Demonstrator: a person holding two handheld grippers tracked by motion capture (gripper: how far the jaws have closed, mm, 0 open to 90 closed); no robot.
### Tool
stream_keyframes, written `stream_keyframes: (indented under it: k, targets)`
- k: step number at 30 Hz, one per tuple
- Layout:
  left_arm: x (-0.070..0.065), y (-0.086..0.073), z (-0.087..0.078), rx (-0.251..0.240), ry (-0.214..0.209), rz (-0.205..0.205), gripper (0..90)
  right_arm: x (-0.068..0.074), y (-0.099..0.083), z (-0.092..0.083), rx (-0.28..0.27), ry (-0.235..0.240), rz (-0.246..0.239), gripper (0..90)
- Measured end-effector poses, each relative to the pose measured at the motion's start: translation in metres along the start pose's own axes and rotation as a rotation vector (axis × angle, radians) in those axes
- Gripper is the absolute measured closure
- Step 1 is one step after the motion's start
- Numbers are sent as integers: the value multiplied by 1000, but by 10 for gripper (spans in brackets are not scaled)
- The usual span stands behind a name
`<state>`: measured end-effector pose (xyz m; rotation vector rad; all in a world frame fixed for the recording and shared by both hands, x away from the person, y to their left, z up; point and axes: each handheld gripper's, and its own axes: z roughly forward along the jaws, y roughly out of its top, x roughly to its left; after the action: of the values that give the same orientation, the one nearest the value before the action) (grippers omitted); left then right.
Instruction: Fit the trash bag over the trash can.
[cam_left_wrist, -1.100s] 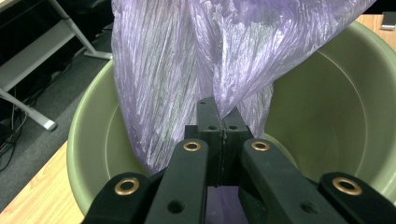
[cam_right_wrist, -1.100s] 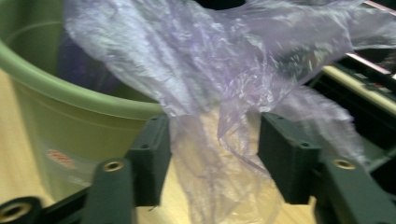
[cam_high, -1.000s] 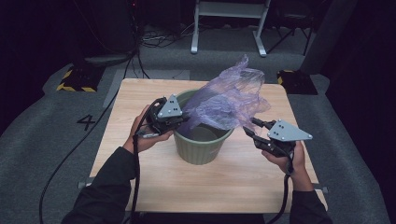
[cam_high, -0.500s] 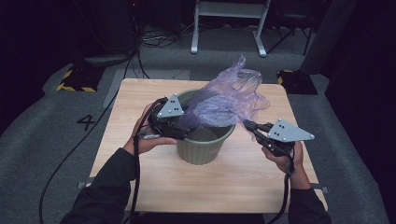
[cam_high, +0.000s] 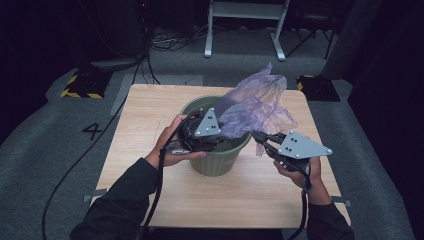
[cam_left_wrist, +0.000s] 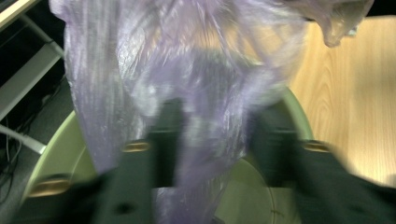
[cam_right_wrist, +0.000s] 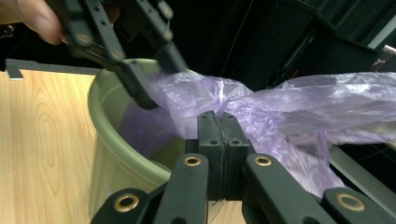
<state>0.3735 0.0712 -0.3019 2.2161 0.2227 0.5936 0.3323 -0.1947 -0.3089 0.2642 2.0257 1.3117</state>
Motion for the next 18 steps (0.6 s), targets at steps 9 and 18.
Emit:
stream_keyframes:
  k: [9, 18]
  targets:
    - [4, -19, 0, 59, -12, -22, 871, 3, 0, -4, -22, 6, 14, 893]
    - [9, -25, -3, -22, -35, -125, 315, 15, 6, 6, -17, 38, -29, 900]
